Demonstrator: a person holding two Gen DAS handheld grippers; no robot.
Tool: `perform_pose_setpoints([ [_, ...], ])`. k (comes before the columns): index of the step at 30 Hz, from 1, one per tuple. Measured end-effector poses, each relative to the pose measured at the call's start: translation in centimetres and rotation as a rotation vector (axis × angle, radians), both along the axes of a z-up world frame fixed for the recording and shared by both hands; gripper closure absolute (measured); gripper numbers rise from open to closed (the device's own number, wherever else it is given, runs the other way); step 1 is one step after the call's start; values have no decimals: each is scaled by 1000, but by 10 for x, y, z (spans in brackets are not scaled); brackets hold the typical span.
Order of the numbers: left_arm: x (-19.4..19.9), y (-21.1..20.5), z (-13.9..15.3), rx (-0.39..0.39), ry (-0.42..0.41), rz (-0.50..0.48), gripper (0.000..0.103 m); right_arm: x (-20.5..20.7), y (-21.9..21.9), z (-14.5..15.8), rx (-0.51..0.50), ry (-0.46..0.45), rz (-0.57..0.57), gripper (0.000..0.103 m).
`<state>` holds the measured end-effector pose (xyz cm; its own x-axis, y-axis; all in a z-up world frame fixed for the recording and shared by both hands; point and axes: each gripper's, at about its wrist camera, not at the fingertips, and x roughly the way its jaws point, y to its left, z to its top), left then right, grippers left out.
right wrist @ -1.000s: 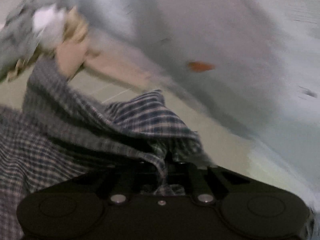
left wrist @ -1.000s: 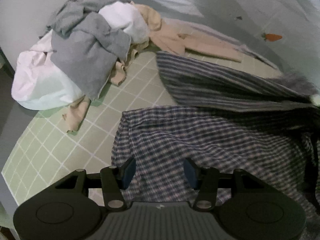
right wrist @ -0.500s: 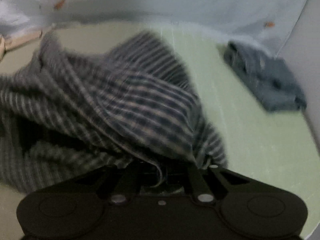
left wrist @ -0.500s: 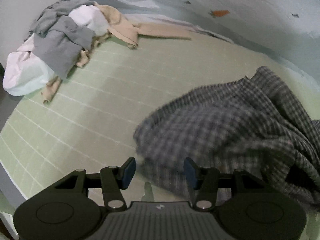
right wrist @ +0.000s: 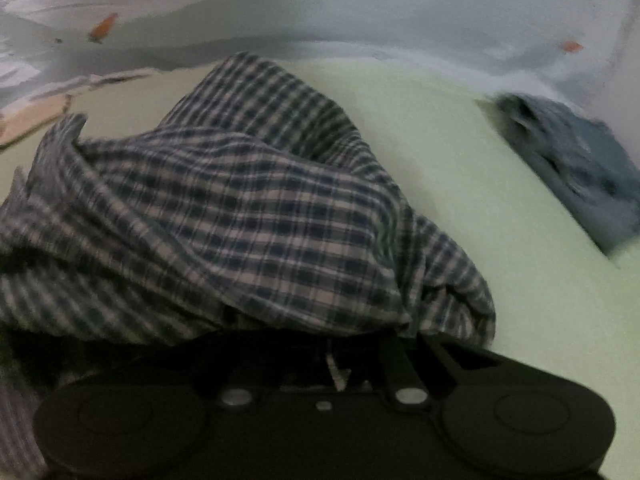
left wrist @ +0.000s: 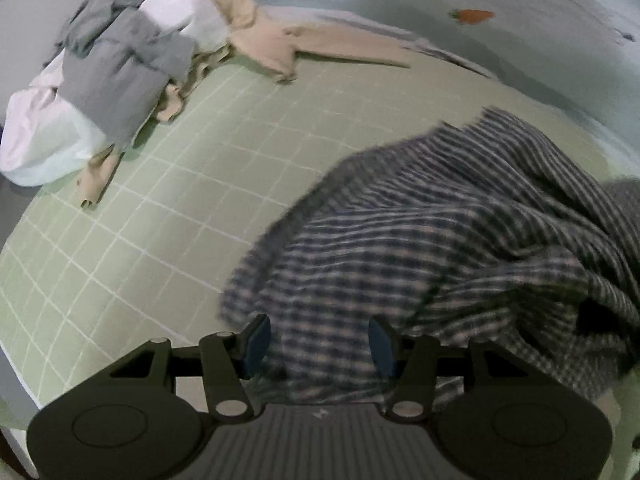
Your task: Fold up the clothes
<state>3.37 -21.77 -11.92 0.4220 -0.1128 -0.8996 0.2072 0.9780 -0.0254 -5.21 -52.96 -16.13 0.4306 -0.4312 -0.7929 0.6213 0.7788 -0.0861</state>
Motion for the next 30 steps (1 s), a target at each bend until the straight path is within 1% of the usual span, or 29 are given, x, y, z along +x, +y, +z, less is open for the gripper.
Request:
perform_pose_setpoints([
  [5, 31, 15, -5, 17, -1, 70, 48, 113, 24, -3, -14, -48, 193, 95],
  [7, 41, 21, -5, 15, -2, 106, 48, 155, 31, -3, -1, -69, 278, 95],
  [9, 50, 25, -4, 13, -9, 135, 48, 181, 36, 2, 25, -92, 326, 95],
  [10, 52, 26, -1, 15, -18, 144, 48, 186, 38, 7, 29, -119, 336, 96],
  [11, 54, 27, 2, 17, -29, 150, 48, 185, 39, 15, 21, -164, 341, 96],
  [14, 51, 28, 10, 17, -67, 159, 48, 143, 46, 52, -42, -341, 342, 97],
  [15, 49, 28, 13, 16, -75, 158, 48, 123, 45, 61, -66, -374, 335, 97],
  [19, 34, 23, 18, 16, -95, 155, 48, 31, 33, 87, -167, -427, 288, 97],
  [20, 30, 22, 19, 14, -99, 153, 48, 7, 28, 88, -188, -414, 260, 97],
  [21, 26, 21, 20, 12, -103, 150, 48, -16, 21, 82, -193, -370, 222, 97],
  [22, 21, 19, 21, 9, -108, 145, 48, -36, 13, 74, -188, -320, 186, 96],
  [23, 16, 17, 22, 6, -111, 139, 48, -55, 4, 62, -183, -246, 143, 92],
  [24, 10, 15, 23, 4, -114, 133, 47, -69, -7, 47, -161, -151, 97, 86],
  [25, 6, 12, 23, 0, -114, 124, 47, -81, -16, 34, -128, -55, 50, 74],
  [26, 1, 10, 24, -3, -114, 114, 47, -93, -25, 25, -83, 0, -1, 61],
  [27, -3, 7, 24, -2, -115, 105, 47, -105, -33, 21, -31, 24, -56, 59],
  [28, -7, 4, 25, 0, -118, 91, 47, -116, -36, 23, -9, 14, -89, 53],
  [29, -10, 2, 26, 1, -122, 79, 47, -125, -36, 29, -9, -21, -108, 42],
  [30, -13, 0, 27, 1, -126, 70, 47, -129, -33, 36, -28, -49, -112, 38],
])
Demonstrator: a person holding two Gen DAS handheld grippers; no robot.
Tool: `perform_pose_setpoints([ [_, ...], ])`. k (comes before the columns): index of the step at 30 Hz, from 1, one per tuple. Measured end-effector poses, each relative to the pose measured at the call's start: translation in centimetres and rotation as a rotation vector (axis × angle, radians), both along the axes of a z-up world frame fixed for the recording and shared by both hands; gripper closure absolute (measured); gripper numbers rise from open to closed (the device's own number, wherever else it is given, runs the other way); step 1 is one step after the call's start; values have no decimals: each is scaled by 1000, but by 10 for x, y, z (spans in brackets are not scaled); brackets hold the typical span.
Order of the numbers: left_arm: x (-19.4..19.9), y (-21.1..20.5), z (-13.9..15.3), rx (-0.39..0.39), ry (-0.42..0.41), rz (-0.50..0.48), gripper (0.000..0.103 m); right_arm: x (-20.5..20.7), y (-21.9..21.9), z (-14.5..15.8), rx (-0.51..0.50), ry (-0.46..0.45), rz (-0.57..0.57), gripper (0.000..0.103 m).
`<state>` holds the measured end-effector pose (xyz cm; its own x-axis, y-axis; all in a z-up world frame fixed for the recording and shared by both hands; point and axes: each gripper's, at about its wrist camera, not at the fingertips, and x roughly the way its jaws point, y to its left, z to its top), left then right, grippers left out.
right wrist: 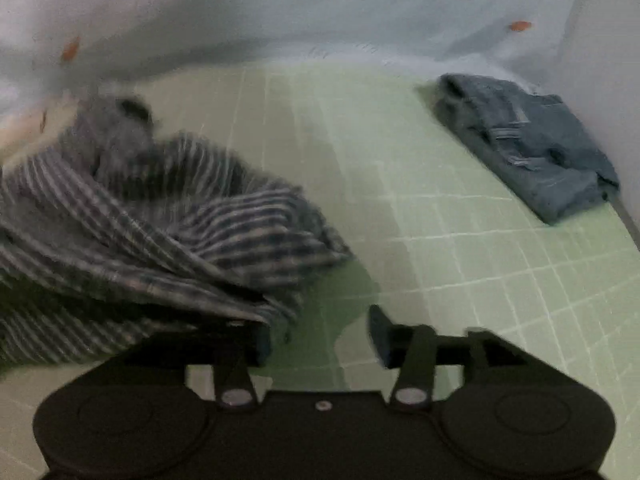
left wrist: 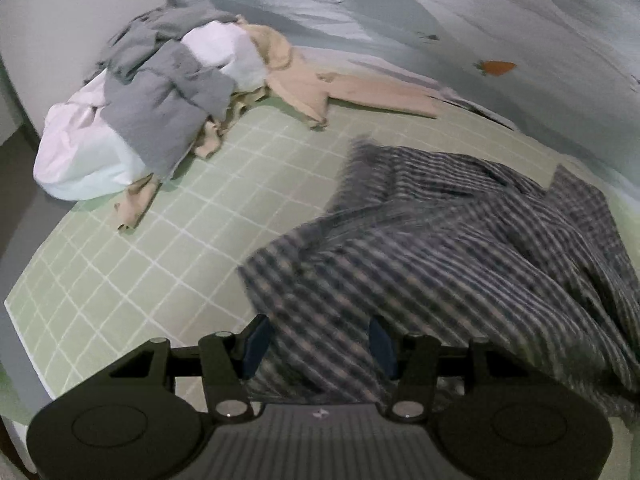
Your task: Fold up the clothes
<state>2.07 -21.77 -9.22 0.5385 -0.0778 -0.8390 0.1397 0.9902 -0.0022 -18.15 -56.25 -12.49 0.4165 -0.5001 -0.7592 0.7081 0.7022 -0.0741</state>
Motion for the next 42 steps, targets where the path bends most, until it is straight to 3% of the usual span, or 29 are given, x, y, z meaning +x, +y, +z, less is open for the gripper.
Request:
perform_pose_setpoints([
  [3, -5, -5, 1, 0, -6, -26, 44, 2, 10, 17, -82, -65, 57, 31],
  [7, -5, -8, 4, 1, -18, -50, 43, 42, 33, 30, -94, -153, 235, 26],
  [12, -4, -3, 3, 4, -18, -59, 42, 104, 66, 30, -95, -166, 457, 25],
  [16, -2, 2, 3, 4, -13, -59, 40, 157, 70, 6, 0, -106, 510, 25],
  [19, 0, 4, 6, 1, -23, -58, 37, 171, 56, -11, 110, -111, 453, 27],
  [21, 0, 3, 8, 1, -29, -64, 34, 164, 52, -14, 142, -113, 454, 46],
  [22, 0, 1, 9, 2, -33, -70, 31, 156, 51, -13, 140, -109, 458, 74],
  [23, -1, 0, 9, 6, -36, -77, 30, 145, 52, -11, 129, -102, 463, 93],
  [24, -2, -2, 9, 12, -39, -82, 30, 133, 50, -8, 113, -109, 457, 95],
  [28, -9, -11, 13, 31, -59, -124, 30, 74, 34, 9, -13, -152, 306, 99],
  [31, -19, -18, 16, 45, -78, -159, 30, 16, 1, 20, -94, -158, 78, 100],
  [35, -30, -26, 14, 51, -81, -196, 29, -57, -55, 16, -198, -19, -261, 98],
  [36, -32, -27, 13, 52, -76, -202, 29, -73, -67, 15, -184, 9, -325, 97],
  [39, -35, -32, 10, 56, -65, -221, 29, -107, -80, 12, -86, -3, -418, 68],
  [40, -35, -33, 10, 57, -62, -225, 29, -108, -75, 12, -91, -8, -413, 51],
  [42, -34, -33, 10, 54, -60, -231, 29, -100, -56, 10, -106, -14, -367, 43],
])
